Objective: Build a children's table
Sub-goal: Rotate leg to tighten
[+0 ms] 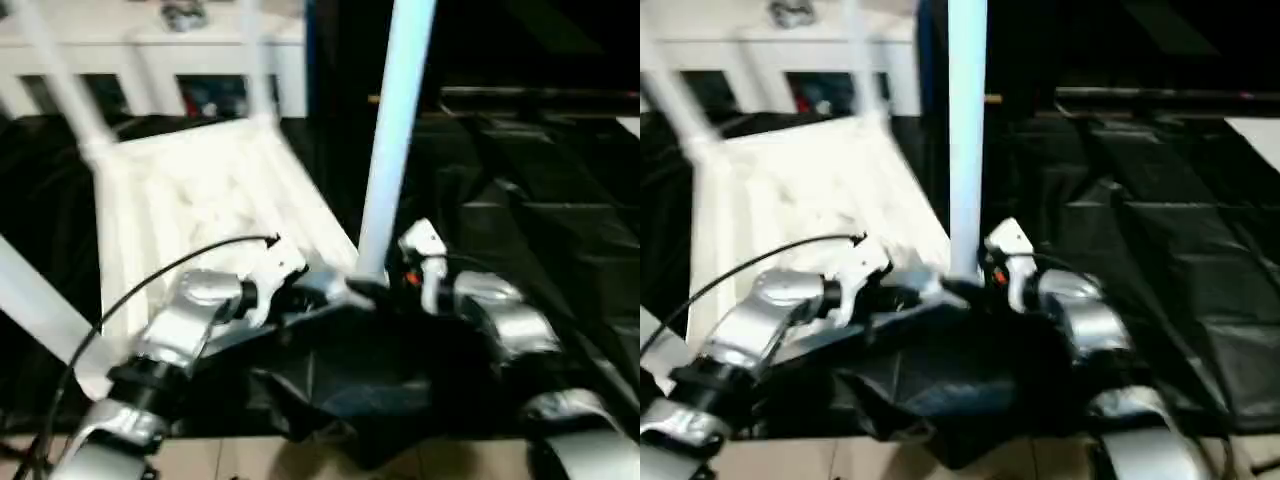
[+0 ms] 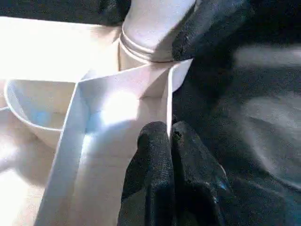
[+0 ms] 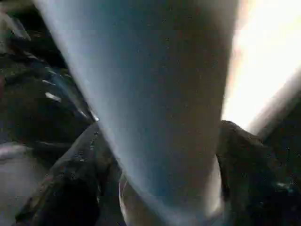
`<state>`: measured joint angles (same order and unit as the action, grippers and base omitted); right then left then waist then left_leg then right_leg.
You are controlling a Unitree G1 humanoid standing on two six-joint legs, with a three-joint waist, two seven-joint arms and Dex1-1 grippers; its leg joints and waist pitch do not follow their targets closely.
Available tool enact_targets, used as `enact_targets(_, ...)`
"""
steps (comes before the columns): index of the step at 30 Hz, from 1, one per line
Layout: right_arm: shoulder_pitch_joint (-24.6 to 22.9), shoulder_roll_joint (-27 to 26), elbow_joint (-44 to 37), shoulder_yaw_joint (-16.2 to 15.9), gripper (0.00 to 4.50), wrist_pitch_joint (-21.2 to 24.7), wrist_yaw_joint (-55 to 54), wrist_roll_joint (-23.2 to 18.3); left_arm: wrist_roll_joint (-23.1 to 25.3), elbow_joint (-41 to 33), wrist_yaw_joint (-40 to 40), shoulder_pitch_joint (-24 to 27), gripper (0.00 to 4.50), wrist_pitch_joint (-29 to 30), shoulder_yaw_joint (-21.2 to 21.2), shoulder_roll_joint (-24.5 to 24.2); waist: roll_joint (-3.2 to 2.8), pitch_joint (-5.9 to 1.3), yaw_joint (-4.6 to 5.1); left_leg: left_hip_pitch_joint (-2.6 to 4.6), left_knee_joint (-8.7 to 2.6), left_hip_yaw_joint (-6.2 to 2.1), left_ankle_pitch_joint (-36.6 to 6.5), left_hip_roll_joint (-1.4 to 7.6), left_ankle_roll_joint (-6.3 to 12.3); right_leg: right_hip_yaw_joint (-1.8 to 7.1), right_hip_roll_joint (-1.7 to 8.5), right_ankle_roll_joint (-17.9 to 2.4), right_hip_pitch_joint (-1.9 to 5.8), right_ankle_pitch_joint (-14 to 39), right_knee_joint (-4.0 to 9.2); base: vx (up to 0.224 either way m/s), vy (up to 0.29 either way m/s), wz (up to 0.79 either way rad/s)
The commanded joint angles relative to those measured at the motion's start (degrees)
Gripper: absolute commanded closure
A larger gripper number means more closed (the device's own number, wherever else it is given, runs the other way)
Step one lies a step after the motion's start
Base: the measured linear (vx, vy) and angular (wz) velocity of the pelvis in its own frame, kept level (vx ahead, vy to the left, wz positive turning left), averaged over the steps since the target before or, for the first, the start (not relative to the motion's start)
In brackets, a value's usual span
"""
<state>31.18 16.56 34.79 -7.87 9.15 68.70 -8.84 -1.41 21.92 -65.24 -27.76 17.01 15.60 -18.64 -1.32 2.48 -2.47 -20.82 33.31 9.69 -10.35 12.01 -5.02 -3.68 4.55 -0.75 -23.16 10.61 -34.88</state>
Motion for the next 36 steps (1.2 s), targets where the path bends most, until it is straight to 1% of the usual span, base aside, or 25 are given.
enact_targets(1, -1.90, -1.53, -3.62, -7.61, 1.43, 2.31, 9.22, -0.69, -1.44, -2.16, -1.71, -1.03, 4.50, -1.14, 1.65, 0.83, 0.10, -3.27, -0.08, 0.51, -3.59, 0.52, -13.02, 1.32, 4.78, 2.26, 2.58, -14.36, 2.81, 10.53, 4.29, 0.000, 0.000, 0.00)
enact_targets(2, -2.17, -0.94, -4.33, -8.14, 1.48, 2.67, 10.20, -0.48, -1.90, -2.62, -3.08, -0.85, 4.50, -1.03, 1.97, 0.37, 0.20, -3.26, -0.31, 0.29, -3.64, 0.39, -12.22, 1.22, 4.70, 2.16, 2.57, -14.18, 2.99, 10.20, 4.19, 0.000, 0.000, 0.00)
enact_targets(3, -2.17, -0.94, -4.33, -8.14, 1.54, 2.67, 10.20, -0.48, -1.90, -2.62, -3.08, -0.85, 4.50, -1.03, 1.97, 0.37, 0.20, -3.26, -0.31, 0.29, -3.64, 0.39, -12.22, 1.22, 4.70, 2.16, 2.57, -14.18, 2.99, 10.20, 4.19, 0.000, 0.000, 0.00)
enact_targets(4, -2.48, -0.29, -5.34, -8.71, 1.54, 3.38, 11.25, -0.45, -2.35, -3.16, -4.58, -0.66, 4.50, -0.70, 2.40, -0.19, 0.17, -3.22, -0.57, 0.38, -3.67, 0.42, -12.31, 1.22, 4.40, 2.20, 2.65, -14.10, 2.88, 10.57, 4.18, 0.000, 0.000, 0.00)
enact_targets(6, -2.98, 0.81, -7.21, -9.62, 1.83, 4.90, 12.86, -0.65, -2.62, -3.75, -6.47, -0.44, 4.50, -0.52, 2.95, -0.91, 0.28, -3.21, -0.79, 0.37, -3.69, 0.40, -12.46, 1.16, 4.03, 2.22, 2.65, -13.64, 2.95, 11.36, 4.22, 0.000, 0.000, 0.00)
enact_targets(7, -3.12, 1.18, -7.79, -9.92, 1.83, 5.34, 13.37, -0.66, -2.60, -3.75, -6.69, -0.41, 4.50, -0.56, 2.92, -0.96, 0.31, -3.18, -0.77, 0.33, -3.74, 0.40, -12.68, 1.15, 3.87, 2.26, 2.75, -13.39, 2.91, 12.01, 4.30, 0.000, 0.000, 0.00)
enact_targets(9, -3.22, 1.50, -8.26, -10.17, 2.03, 5.58, 13.78, -0.62, -2.49, -3.69, -6.80, -0.36, 4.50, -0.62, 2.89, -0.98, 0.32, -3.15, -0.79, 0.39, -3.74, 0.40, -12.97, 1.12, 3.56, 2.28, 2.81, -13.06, 2.83, 13.09, 4.43, 0.000, 0.000, 0.00)
enact_targets(12, -3.45, 2.08, -9.34, -10.64, 2.17, 6.13, 14.64, -0.44, -2.60, -3.80, -7.34, -0.17, 4.50, -0.52, 3.14, -1.32, 0.43, -3.12, -0.76, 0.32, -3.78, 0.34, -13.35, 1.07, 3.15, 2.30, 2.84, -12.32, 2.85, 14.74, 4.58, 0.000, 0.000, 0.00)
enact_targets(14, -3.67, 2.43, -9.76, -11.07, 2.20, 6.15, 14.96, -0.13, -2.56, -3.81, -7.40, -0.07, 4.50, -0.58, 3.15, -1.41, 0.41, -3.20, -0.73, 0.28, -3.75, 0.30, -12.86, 1.05, 3.16, 2.28, 2.84, -12.20, 2.87, 14.41, 4.53, 0.000, 0.000, 0.00)
enact_targets(15, -3.86, 2.47, -9.84, -11.18, 2.23, 6.09, 14.88, 0.07, -2.40, -3.77, -7.09, 0.01, 4.50, -0.77, 3.09, -1.40, 0.56, -3.23, -0.72, 0.25, -3.70, 0.34, -12.60, 1.04, 3.24, 2.29, 2.83, -12.25, 2.88, 14.01, 4.51, 0.000, 0.000, 0.00)
enact_targets(17, -4.09, 2.46, -9.96, -11.24, 2.25, 6.11, 14.72, 0.26, -2.21, -3.66, -6.38, 0.12, 4.50, -0.88, 2.90, -1.25, 0.50, -3.29, -0.74, 0.18, -3.66, 0.31, -11.68, 1.02, 3.46, 2.26, 2.77, -12.55, 2.94, 12.42, 4.30, 0.000, 0.000, 0.00)
enact_targets(19, -4.35, 2.09, -10.29, -10.84, 2.26, 6.62, 13.67, 0.20, -2.00, -3.50, -5.30, 0.11, 4.50, -0.78, 2.64, -0.84, 0.52, -3.32, -0.75, 0.19, -3.61, 0.35, -11.32, 1.00, 3.62, 2.25, 2.75, -12.61, 2.96, 11.89, 4.26, 0.000, 0.000, 0.00)
enact_targets(21, -4.30, 0.64, -9.30, -9.55, 2.28, 6.61, 10.19, 0.39, -1.44, -3.05, -2.27, -0.08, 4.50, -0.21, 1.85, 0.37, 0.54, -3.27, -0.73, 0.11, -3.58, 0.38, -11.31, 0.94, 3.75, 2.24, 2.79, -12.61, 2.98, 12.24, 4.33, 0.000, 0.000, 0.00)
enact_targets(23, -3.73, -1.75, -7.02, -7.37, 2.28, 6.37, 4.50, 0.65, -0.50, -2.42, 2.17, -0.53, 4.50, 0.75, 0.80, 2.04, 0.59, -3.04, -0.55, 0.13, -3.70, 0.38, -12.63, 0.88, 3.28, 2.23, 2.82, -11.92, 2.82, 15.13, 4.62, 0.000, 0.000, 0.00)
enact_targets(24, -3.52, -2.61, -6.24, -6.58, 2.30, 6.29, 2.48, 0.68, -0.17, -2.23, 3.70, -0.69, 4.50, 1.08, 0.49, 2.62, 0.49, -2.86, -0.41, 0.28, -3.86, 0.28, -14.17, 0.89, 2.55, 2.20, 2.94, -11.10, 2.64, 18.74, 5.01, 0.000, 0.000, 0.00)
enact_targets(25, -3.28, -3.57, -5.28, -5.75, 2.32, 6.03, 0.10, 0.83, 0.07, -2.06, 5.26, -0.87, 4.50, 1.46, 0.17, 3.32, 0.53, -2.67, -0.19, 0.33, -3.90, 0.20, -15.55, 0.75, 1.81, 2.11, 2.98, -9.92, 2.53, 22.64, 5.37, 0.000, 0.000, 0.00)
enact_targets(26, -3.16, -4.09, -4.76, -5.30, 2.33, 5.83, -1.23, 0.95, 0.17, -1.98, 6.07, -0.96, 4.50, 1.66, 0.01, 3.70, 0.64, -2.76, -0.06, 0.39, -3.92, 0.04, -16.44, 0.65, 1.46, 1.99, 3.01, -8.79, 2.59, 25.36, 5.64, 0.000, 0.000, 0.00)
enact_targets(27, -3.33, -5.28, -4.49, -4.76, 2.35, 5.02, -3.32, 1.05, -0.13, -2.34, 7.14, -0.99, 4.50, 2.36, -0.23, 4.76, 0.70, -2.71, 0.04, 0.39, -3.94, 0.06, -16.58, 0.68, 1.37, 2.08, 3.04, -8.40, 2.45, 25.96, 5.72, 0.000, 0.000, 0.00)
enact_targets(28, -3.59, -5.48, -4.88, -4.85, 2.35, 4.72, -3.85, 1.31, -0.32, -2.62, 6.91, -0.83, 4.50, 2.37, -0.10, 4.96, 0.71, -2.63, 0.30, 0.25, -4.02, -0.09, -16.90, 0.62, 1.31, 2.00, 3.05, -7.80, 2.49, 26.93, 5.87, 0.000, 0.000, 0.00)
enact_targets(29, -3.75, -5.60, -5.11, -4.91, 2.36, 4.56, -4.18, 1.48, -0.42, -2.78, 6.77, -0.73, 4.50, 2.37, -0.02, 5.07, 0.79, -2.74, 0.53, 0.12, -4.05, -0.18, -16.81, 0.59, 1.52, 1.96, 3.01, -7.28, 2.55, 27.07, 5.87, 0.000, 0.000, 0.00)
enact_targets(31, -3.87, -5.95, -5.75, -4.10, 2.36, 5.66, -3.94, 0.26, -0.66, -3.17, 5.67, -0.34, 4.50, 1.97, 0.48, 4.99, 0.76, -2.82, 0.76, 0.15, -3.95, -0.13, -16.85, 0.58, 2.03, 2.01, 2.92, -7.33, 2.42, 26.36, 5.91, 0.000, 0.000, 0.00)
enact_targets(32, -3.86, -5.97, -5.79, -4.00, 1.84, 5.75, -3.95, 0.15, -0.67, -3.19, 5.61, -0.32, 4.50, 1.94, 0.51, 4.97, 0.74, -2.81, 0.73, 0.24, -3.94, -0.08, -16.85, 0.61, 2.21, 2.07, 2.89, -7.49, 2.33, 25.99, 5.94, 0.000, 0.000, 0.00)
enact_targets(33, -3.61, -6.01, -5.98, -2.99, 1.84, 6.33, -4.16, -0.66, -0.43, -3.04, 5.60, -0.21, 4.50, 1.48, 0.55, 4.79, 0.71, -2.83, 0.77, 0.13, -3.94, -0.07, -16.44, 0.66, 2.46, 2.10, 2.88, -7.97, 2.37, 24.85, 5.81, 0.000, 0.000, 0.00)
enact_targets(35, -3.49, -5.99, -6.08, -2.51, 1.84, 6.46, -4.51, -0.72, -0.23, -2.92, 5.71, -0.16, 4.50, 1.28, 0.49, 4.75, 0.65, -2.98, 0.81, -0.04, -3.98, -0.08, -15.41, 0.74, 2.74, 2.11, 2.85, -8.99, 2.57, 21.78, 5.44, 0.000, 0.000, 0.00)
enact_targets(36, -3.49, -5.59, -6.30, -2.50, 1.62, 5.36, -5.02, -0.12, 0.12, -2.60, 6.02, -0.25, 4.50, 1.02, 0.43, 4.66, 0.59, -3.04, 0.82, -0.05, -3.97, -0.06, -14.80, 0.81, 2.69, 2.09, 2.82, -9.53, 2.59, 20.13, 5.28, 0.000, 0.000, 0.00)
